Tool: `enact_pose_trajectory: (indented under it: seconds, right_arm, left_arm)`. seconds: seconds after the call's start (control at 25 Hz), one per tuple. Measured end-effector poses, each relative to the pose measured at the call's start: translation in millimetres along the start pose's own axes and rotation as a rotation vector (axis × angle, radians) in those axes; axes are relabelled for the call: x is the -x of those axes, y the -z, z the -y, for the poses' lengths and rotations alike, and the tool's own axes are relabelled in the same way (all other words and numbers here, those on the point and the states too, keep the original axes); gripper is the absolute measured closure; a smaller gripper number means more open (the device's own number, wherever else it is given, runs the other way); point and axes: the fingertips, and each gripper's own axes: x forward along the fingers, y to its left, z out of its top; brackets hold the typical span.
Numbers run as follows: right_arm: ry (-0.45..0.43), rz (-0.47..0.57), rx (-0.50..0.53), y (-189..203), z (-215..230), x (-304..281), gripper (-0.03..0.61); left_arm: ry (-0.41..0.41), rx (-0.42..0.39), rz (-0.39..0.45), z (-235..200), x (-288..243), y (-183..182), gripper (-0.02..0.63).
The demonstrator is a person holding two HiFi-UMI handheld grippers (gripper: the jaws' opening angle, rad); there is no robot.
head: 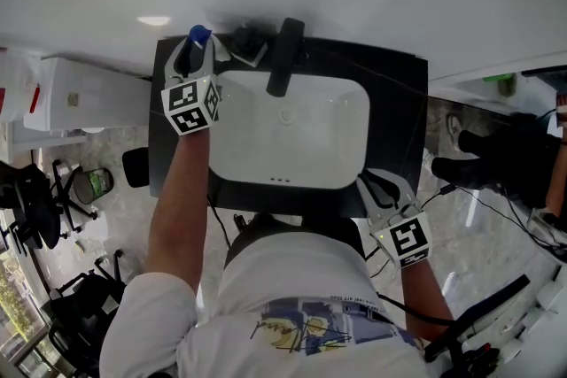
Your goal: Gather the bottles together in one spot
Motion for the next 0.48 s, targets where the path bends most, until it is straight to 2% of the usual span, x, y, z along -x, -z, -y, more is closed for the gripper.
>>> enact_pose_trajectory:
  seconds: [0.24, 0.36, 0.48]
  right_arm:
    - [-0.020, 0.011, 0.028, -12.0, -11.0, -10.2, 0.535]
    - [-0.020, 0.034, 0.023, -15.7, -17.8, -15.4, 0.535]
    - [-0.019, 0.037, 0.020, -14.7, -26.9, -15.7, 0.538]
  left_arm:
    - [0.011, -0.009, -0.012, -4.1, 27.6, -1.0, 0.446]
    - [0.024, -0.009, -0.044, -3.9, 47.5, 4.0, 0.495]
    - [0.055, 0.007, -0.084, 1.5, 68.2, 13.7, 0.505]
